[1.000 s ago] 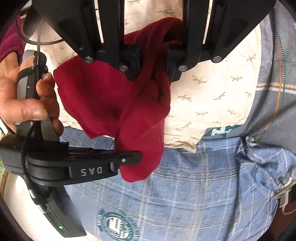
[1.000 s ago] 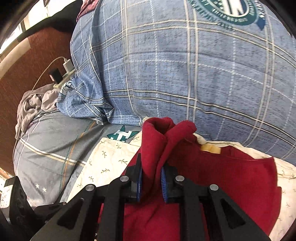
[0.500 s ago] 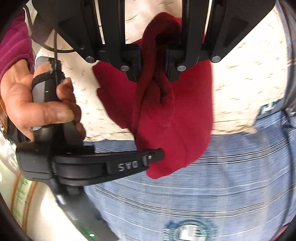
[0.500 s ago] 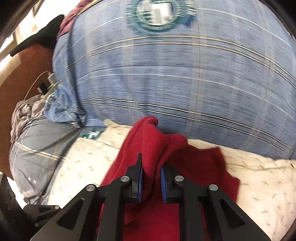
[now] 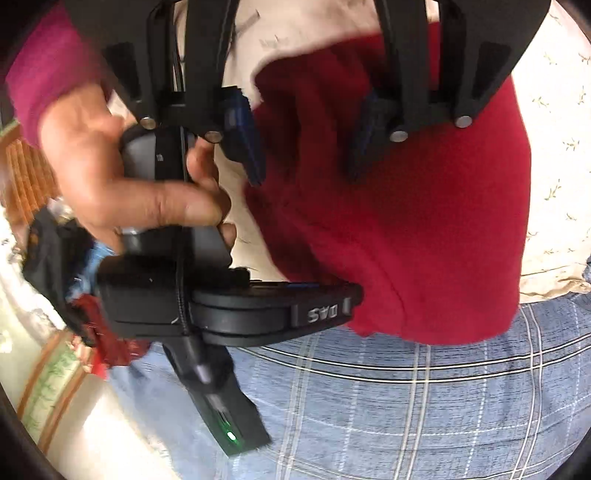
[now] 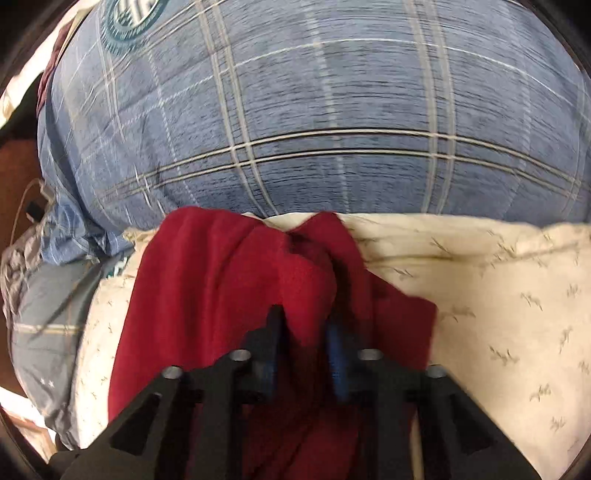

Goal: Fold small clothes

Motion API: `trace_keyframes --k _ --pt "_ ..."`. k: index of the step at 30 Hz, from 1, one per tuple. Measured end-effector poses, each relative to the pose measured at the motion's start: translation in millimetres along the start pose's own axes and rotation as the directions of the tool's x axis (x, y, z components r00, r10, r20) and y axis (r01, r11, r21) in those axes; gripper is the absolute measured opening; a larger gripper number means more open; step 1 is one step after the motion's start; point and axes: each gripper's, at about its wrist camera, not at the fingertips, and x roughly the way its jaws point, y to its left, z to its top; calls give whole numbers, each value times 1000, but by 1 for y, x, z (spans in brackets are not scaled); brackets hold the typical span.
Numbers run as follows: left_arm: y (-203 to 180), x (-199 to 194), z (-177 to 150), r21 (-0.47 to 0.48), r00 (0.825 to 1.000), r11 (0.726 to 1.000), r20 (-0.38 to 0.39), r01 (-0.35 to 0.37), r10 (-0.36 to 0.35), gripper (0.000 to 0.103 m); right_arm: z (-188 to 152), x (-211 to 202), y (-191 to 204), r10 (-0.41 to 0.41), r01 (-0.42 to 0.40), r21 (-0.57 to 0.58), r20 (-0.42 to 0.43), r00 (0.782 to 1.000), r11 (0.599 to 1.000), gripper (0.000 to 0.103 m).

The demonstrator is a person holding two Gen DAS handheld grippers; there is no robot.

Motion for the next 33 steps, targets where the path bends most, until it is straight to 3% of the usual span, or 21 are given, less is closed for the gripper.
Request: trace_keyframes --k 1,2,4,8,13,15,17,20,25,29,33 --pt "0 -11 -4 20 1000 1000 3 -1 1 45 -3 -8 -2 5 -5 13 5 1000 1000 39" --pt "0 -25 -8 46 1000 999 24 -12 11 48 -7 -17 -5 23 -23 26 14 1000 999 52" --pt "5 -50 -17 78 996 995 72 -61 55 58 -19 -40 -6 89 -92 56 46 995 994 68" --pt "29 -79 -31 71 976 981 137 -178 167 58 -49 -65 4 188 -192 48 78 979 980 82" --pt "58 -81 -43 -41 976 981 102 -189 192 58 -65 -37 22 213 -211 77 -8 977 974 82" --pt "63 -81 -45 -60 976 980 103 -188 194 58 -70 -19 21 194 -190 112 -27 981 975 73" --pt "62 -82 -48 -66 975 979 102 -193 199 58 -72 -16 20 189 -188 127 3 982 974 22" --pt "63 -84 -45 -68 970 975 105 -213 220 58 -68 -36 25 159 -162 61 55 986 985 20" --pt "60 -66 -37 -75 966 970 100 -230 237 58 -69 -67 31 7 3 -75 126 992 997 19" --pt "63 -38 -38 -78 967 965 34 -249 252 58 -75 -36 8 18 -18 9 42 999 1000 24" --pt "61 -41 -35 -51 961 962 43 -269 272 58 -74 -51 -5 47 -54 86 86 995 995 41"
